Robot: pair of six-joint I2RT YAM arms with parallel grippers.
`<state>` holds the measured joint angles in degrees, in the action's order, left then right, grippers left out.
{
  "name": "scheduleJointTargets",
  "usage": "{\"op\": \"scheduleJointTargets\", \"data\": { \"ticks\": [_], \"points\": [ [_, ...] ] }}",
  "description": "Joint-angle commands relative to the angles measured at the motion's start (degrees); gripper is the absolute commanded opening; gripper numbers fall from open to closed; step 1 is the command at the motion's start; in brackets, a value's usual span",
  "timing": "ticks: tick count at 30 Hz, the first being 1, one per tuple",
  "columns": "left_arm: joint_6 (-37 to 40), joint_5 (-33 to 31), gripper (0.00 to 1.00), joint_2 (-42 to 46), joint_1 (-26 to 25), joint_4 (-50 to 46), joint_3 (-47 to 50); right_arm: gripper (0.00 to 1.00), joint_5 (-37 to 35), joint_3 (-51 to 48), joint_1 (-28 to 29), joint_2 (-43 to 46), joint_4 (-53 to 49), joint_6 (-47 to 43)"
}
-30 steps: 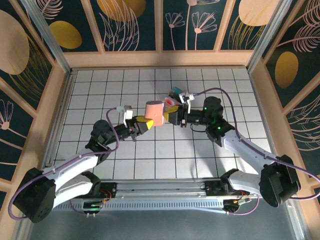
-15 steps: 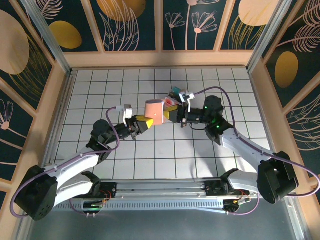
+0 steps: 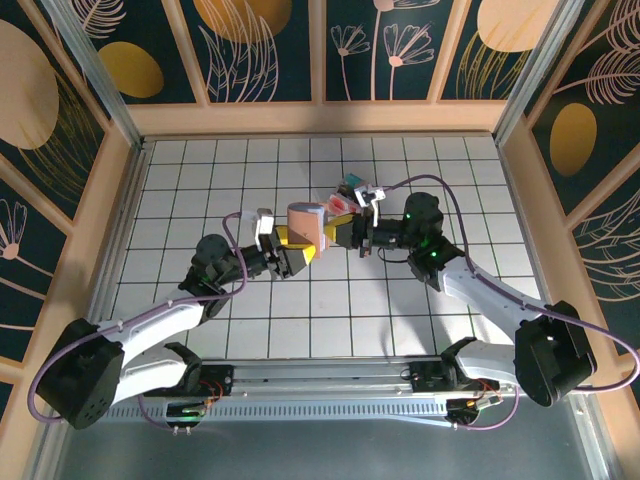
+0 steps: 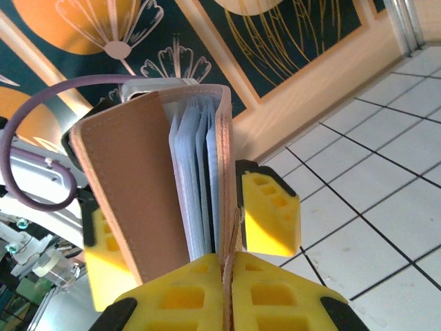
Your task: Take the credit cards out of the card holder
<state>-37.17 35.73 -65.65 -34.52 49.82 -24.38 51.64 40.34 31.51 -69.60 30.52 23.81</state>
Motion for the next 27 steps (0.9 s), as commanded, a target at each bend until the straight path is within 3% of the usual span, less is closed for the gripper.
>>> {"op": "scheduleJointTargets", "data": {
  "ticks": [1, 3, 13, 27],
  "points": [
    [0.8, -0.3, 0.88, -0.5, -0.2, -1.9, -2.5, 0.0, -3.2, 1.5, 0.2, 1.0, -2.4, -2.0],
    [1.4, -0.6, 0.99, -0.5, -0.2, -2.9, -2.7, 0.0, -5.8, 2.1, 0.1, 1.3, -4.7, -2.5],
    [4.1, -9.5, 0.99, 0.3, -0.1, -9.8, -3.6, 0.0, -16.7, 5.3, 1.3, 3.0, -16.1, -4.6],
    [2.8, -11.1, 0.99, -4.3, -0.2, -8.1, -6.3, 0.0, -35.6, 16.4, 7.1, -0.1, -36.0, -6.0]
  ]
}}
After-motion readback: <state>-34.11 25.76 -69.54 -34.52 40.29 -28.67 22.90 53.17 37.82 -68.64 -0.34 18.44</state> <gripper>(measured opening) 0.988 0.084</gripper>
